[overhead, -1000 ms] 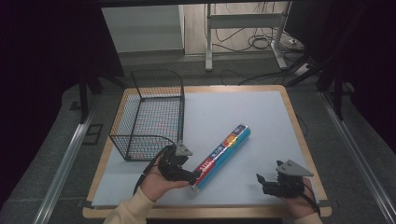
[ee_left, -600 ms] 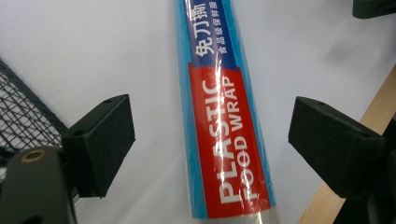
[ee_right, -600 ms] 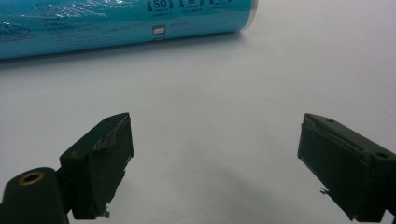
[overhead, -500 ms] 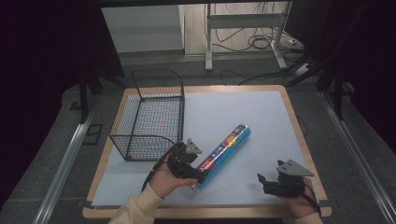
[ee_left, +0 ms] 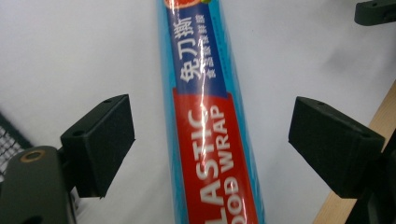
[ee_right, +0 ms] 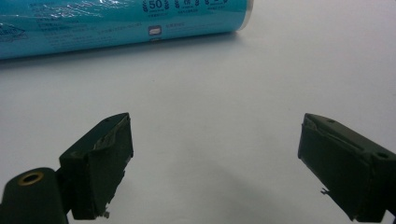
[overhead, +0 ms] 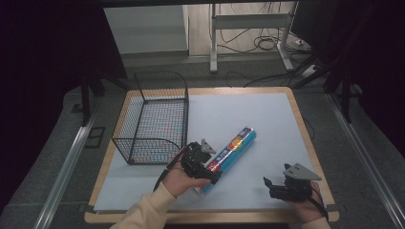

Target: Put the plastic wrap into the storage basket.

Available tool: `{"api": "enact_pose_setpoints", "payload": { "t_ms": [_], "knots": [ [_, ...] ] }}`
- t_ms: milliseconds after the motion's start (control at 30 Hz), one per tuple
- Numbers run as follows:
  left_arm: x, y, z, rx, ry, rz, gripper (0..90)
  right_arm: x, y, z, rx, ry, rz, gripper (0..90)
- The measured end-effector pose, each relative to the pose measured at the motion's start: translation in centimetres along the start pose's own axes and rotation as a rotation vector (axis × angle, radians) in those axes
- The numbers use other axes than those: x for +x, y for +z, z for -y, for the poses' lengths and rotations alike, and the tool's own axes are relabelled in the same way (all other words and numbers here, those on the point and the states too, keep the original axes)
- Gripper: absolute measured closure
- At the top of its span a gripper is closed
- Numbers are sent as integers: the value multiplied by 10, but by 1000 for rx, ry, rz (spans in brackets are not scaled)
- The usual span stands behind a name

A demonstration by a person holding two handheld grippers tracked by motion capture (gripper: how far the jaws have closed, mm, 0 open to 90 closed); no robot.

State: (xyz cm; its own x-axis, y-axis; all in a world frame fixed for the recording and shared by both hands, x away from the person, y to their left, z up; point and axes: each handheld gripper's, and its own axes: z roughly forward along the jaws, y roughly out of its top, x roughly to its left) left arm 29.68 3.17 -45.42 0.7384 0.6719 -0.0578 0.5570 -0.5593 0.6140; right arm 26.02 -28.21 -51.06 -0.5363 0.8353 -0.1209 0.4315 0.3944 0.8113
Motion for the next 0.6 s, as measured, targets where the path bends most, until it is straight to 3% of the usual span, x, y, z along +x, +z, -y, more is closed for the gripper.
{"api": "enact_pose_setpoints", "payload": {
  "t_ms": [400, 600],
  "knots": [
    [-1, 19, -27, 46, 23, 36, 146, -1, 0, 0, 0, 1, 1, 103],
    [-1, 33, -40, 75, 20, 18, 146, -1, 0, 0, -7, 0, -2, 103]
  ]
}}
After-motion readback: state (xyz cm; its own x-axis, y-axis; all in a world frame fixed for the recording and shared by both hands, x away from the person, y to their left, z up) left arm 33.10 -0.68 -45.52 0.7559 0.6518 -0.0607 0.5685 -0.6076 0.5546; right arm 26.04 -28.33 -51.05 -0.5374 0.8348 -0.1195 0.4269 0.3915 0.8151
